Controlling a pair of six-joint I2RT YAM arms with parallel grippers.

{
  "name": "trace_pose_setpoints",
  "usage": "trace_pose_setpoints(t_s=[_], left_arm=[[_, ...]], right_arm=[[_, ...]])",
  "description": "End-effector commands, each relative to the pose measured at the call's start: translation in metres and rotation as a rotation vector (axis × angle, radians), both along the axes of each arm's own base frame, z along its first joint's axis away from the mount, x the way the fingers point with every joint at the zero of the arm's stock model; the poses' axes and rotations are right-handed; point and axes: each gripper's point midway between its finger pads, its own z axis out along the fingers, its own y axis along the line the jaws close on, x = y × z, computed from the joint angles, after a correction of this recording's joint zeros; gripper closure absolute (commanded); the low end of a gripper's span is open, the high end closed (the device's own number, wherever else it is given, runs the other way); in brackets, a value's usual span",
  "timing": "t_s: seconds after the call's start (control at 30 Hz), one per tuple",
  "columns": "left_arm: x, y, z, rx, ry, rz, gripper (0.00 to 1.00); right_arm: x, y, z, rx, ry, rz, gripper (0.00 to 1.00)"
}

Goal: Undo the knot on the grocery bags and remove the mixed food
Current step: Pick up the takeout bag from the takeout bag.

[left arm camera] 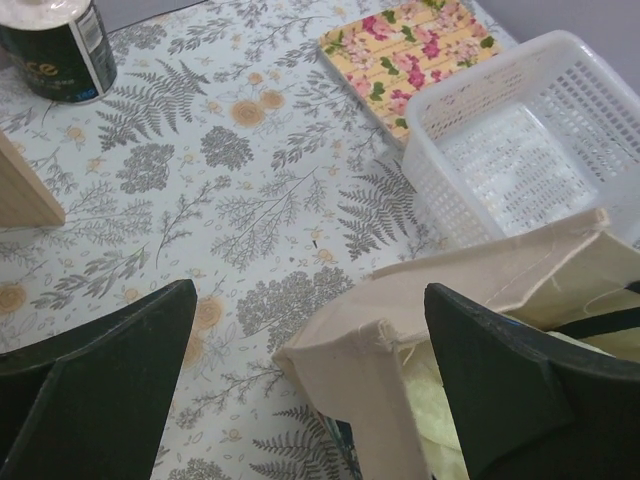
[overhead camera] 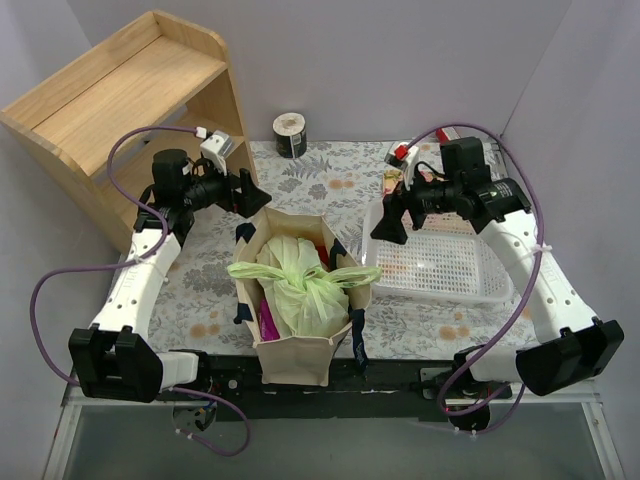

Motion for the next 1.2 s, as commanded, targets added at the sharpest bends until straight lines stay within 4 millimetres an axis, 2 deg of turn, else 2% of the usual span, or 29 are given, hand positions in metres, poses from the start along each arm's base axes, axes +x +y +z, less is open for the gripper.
trace_pose_setpoints(t_s=[0.0,0.17,0.2,0.23,0.3,0.37,0.4,0.57,0.6,0.67,0.7,0.77,0.9,1.0,1.1,1.13,1.17], left_arm=[[-0.016,-0.015,0.041,-0.054,-0.039,-0.111,0.02],[-0.036,-0.022,0.049,-0.077,0.05,-0.173,0.02],[-0.037,-0.019,0.055,-0.068,0.038,-0.155,0.02],[-0.038,-0.018,0.059,-0.063,0.027,-0.145,0.02],[-0.041,-0.012,0.066,-0.044,-0.001,-0.102,0.02],[-0.043,-0.008,0.066,-0.034,-0.01,-0.077,0.02],[-0.044,-0.007,0.06,-0.033,0.006,-0.066,0.02],[-0.055,0.001,0.047,-0.012,0.048,-0.01,0.02],[-0.056,0.002,0.046,-0.006,0.048,-0.004,0.02],[-0.058,0.008,0.047,0.017,0.039,0.027,0.02],[-0.058,0.01,0.048,0.022,0.039,0.04,0.02],[-0.058,0.016,0.049,0.04,0.033,0.074,0.02],[-0.059,0.024,0.044,0.068,0.024,0.114,0.02],[-0.061,0.028,0.036,0.088,0.024,0.134,0.02],[-0.065,0.03,0.027,0.102,0.031,0.133,0.02],[-0.068,0.029,0.026,0.112,0.026,0.112,0.02],[-0.071,0.027,0.022,0.125,0.022,0.086,0.02]], right_arm=[[-0.032,0.019,-0.001,0.036,0.078,0.09,0.02],[-0.036,0.052,0.02,0.038,-0.053,0.22,0.02],[-0.043,0.065,0.022,0.028,-0.08,0.277,0.03],[-0.042,0.072,0.038,0.031,-0.169,0.314,0.04],[-0.049,0.096,0.05,0.056,-0.255,0.381,0.04],[-0.05,0.111,0.051,0.052,-0.311,0.419,0.04],[-0.055,0.125,0.044,0.041,-0.307,0.464,0.04],[-0.058,0.156,0.033,0.03,-0.333,0.559,0.02],[-0.059,0.164,0.021,0.008,-0.33,0.594,0.02],[-0.06,0.17,0.015,-0.022,-0.337,0.63,0.02],[-0.061,0.179,0.004,-0.045,-0.331,0.663,0.02],[-0.067,0.182,-0.006,-0.069,-0.291,0.696,0.02],[-0.075,0.193,-0.001,-0.051,-0.305,0.761,0.02],[-0.083,0.191,-0.001,-0.056,-0.298,0.78,0.02],[-0.09,0.19,-0.01,-0.077,-0.215,0.77,0.02],[-0.087,0.19,-0.016,-0.103,-0.197,0.737,0.02],[-0.093,0.192,-0.019,-0.119,-0.149,0.703,0.02]])
